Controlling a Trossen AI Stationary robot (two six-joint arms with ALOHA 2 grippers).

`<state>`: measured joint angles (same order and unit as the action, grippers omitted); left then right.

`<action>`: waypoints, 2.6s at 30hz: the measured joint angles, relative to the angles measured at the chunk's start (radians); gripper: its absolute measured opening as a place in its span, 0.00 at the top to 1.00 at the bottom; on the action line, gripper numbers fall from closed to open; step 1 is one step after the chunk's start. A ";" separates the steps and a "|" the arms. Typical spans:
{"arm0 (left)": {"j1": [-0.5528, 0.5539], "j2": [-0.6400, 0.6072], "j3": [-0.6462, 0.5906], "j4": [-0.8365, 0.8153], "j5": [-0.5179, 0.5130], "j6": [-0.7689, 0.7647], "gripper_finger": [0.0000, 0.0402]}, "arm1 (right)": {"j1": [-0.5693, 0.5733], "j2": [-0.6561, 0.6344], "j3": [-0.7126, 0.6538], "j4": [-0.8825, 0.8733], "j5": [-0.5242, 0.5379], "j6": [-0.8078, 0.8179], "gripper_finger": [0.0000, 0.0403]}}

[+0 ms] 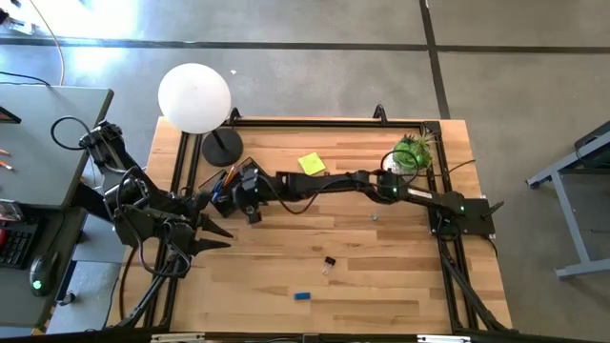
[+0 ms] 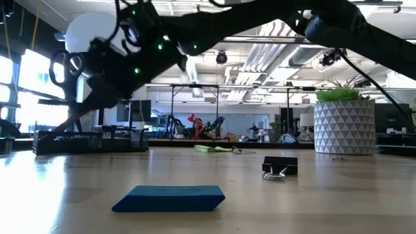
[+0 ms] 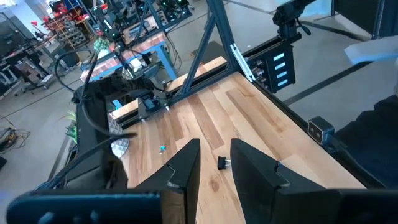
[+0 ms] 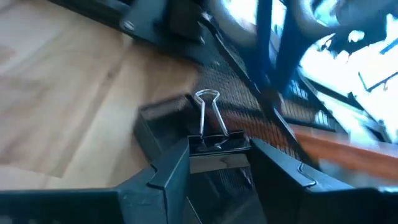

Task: Pick and place office supplies into organizer
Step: Put the left black binder clip into the black mesh desk organizer, then put the bottom black binder clip into the black mesh desk organizer

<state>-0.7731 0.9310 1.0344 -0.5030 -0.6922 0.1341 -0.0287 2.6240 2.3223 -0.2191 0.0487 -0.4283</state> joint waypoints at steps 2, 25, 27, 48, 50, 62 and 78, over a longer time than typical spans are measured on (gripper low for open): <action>0.000 0.000 0.000 0.001 0.000 0.000 0.80 | -0.015 0.000 -0.014 0.002 -0.005 0.033 0.61; 0.000 0.000 0.000 0.006 0.000 0.000 0.80 | -0.035 0.000 -0.014 -0.042 -0.057 0.061 0.48; 0.000 0.000 0.000 0.006 0.000 0.000 0.80 | -0.034 -0.002 0.001 -0.122 -0.046 0.072 0.47; 0.000 0.001 0.000 0.000 0.008 -0.014 0.80 | 0.144 -0.148 0.018 -1.184 -0.053 0.466 0.59; 0.000 0.001 0.000 0.001 0.008 -0.014 0.80 | 0.189 -0.148 0.018 -1.213 -0.053 0.506 0.61; 0.000 0.001 0.000 0.004 0.020 0.035 0.80 | 0.391 -0.148 0.018 -1.354 0.054 0.628 0.67; 0.000 0.001 0.000 0.042 0.006 0.051 0.80 | 0.451 -0.146 0.019 -1.340 0.132 0.536 0.67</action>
<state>-0.7727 0.9318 1.0344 -0.4608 -0.6859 0.1846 0.4221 2.4779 2.3409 -1.5588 0.1806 0.1074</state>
